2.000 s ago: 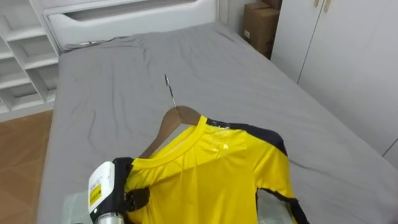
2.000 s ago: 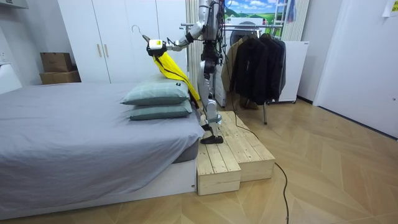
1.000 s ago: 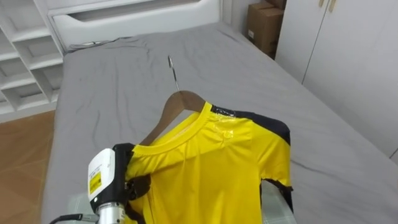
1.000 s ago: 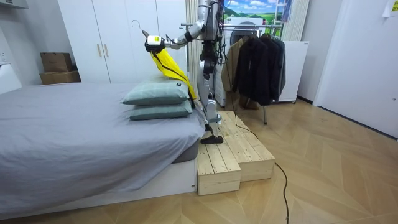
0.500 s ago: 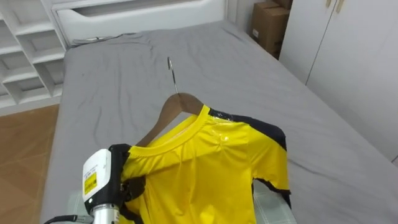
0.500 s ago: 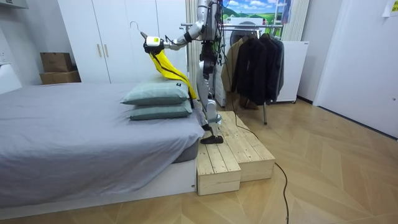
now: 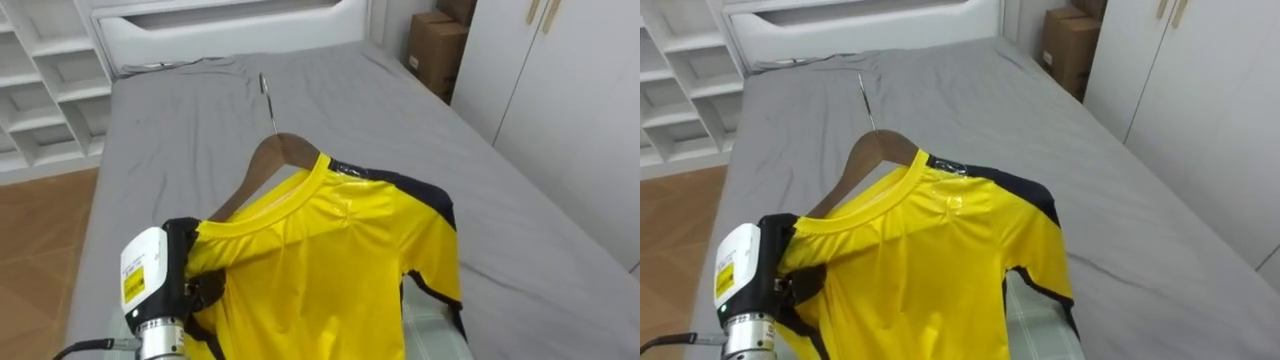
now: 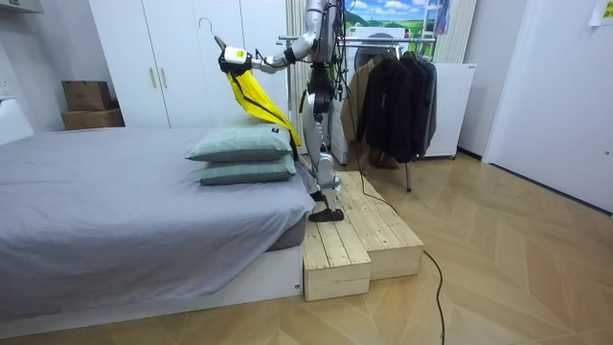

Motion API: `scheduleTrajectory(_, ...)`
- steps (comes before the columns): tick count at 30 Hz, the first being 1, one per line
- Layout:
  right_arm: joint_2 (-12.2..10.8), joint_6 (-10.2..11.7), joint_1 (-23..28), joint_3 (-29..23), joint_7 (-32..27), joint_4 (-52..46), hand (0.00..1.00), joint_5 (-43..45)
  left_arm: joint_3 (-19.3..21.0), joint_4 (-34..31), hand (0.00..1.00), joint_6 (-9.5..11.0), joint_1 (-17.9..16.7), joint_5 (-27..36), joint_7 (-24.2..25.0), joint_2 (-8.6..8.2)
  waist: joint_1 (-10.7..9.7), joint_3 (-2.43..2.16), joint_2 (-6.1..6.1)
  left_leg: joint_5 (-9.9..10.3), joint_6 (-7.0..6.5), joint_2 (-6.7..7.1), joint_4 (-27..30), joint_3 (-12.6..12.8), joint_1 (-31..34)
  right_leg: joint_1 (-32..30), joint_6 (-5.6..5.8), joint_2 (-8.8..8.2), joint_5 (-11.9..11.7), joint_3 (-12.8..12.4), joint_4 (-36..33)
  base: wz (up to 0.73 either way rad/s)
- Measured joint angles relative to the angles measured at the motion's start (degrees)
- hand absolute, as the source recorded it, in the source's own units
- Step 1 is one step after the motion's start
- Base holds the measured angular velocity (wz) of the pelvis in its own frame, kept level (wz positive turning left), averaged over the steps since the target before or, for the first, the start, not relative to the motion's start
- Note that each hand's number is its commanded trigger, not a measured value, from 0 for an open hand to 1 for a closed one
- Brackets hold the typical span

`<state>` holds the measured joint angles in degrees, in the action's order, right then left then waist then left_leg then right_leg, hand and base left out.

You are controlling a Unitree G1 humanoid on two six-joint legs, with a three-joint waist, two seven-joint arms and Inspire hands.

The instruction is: Hang clothes

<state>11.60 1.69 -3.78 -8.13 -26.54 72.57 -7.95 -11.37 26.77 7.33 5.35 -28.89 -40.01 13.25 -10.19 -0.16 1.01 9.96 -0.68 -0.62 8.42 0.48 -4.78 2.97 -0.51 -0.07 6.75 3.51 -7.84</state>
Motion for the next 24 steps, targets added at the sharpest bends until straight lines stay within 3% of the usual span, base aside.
scheduleTrajectory(8, 0.35, -0.01, 0.36, -0.02, -6.54, -11.07, 0.00, 8.77, -0.04, -1.54, 1.00, -1.10, -0.46, -0.61, 0.78, 0.31, 2.68, 0.01, 0.38, 0.00, 0.00, 0.03, 0.10, 0.22, 0.10, -0.12, 0.00, 0.00, 0.00, -0.15, -0.12, -0.01)
scheduleTrajectory(15, 0.05, -0.08, 0.66, 0.52, -9.86, -22.39, 0.00, 19.81, -0.07, -4.15, 1.00, -3.26, -0.46, -0.61, 2.78, 0.19, 3.42, -0.05, 0.62, 0.00, 0.00, 0.02, 0.17, 1.19, 0.39, -0.23, 0.08, -0.33, 0.05, 1.00, -0.08, 0.07)
scheduleTrajectory(21, -0.08, 0.13, 5.25, 5.39, -11.36, -39.65, 0.00, 32.08, -0.28, -5.44, 1.00, -4.42, -0.48, 0.56, 3.06, -0.40, 4.37, -0.09, 0.27, 0.00, 0.00, -0.02, 0.31, 1.33, 0.06, -0.08, 0.08, -0.39, 0.05, 1.13, -0.49, 0.00)
scheduleTrajectory(24, -0.14, 0.21, 5.20, 7.12, -11.39, -42.89, 0.00, 38.31, -0.29, -5.83, 1.00, -4.92, -0.58, -0.15, 3.79, -1.00, 4.52, -0.05, 0.09, 0.01, 0.01, -0.07, 0.26, 1.56, -0.05, -0.13, 0.09, -0.40, 0.06, 1.11, -0.73, 0.00)
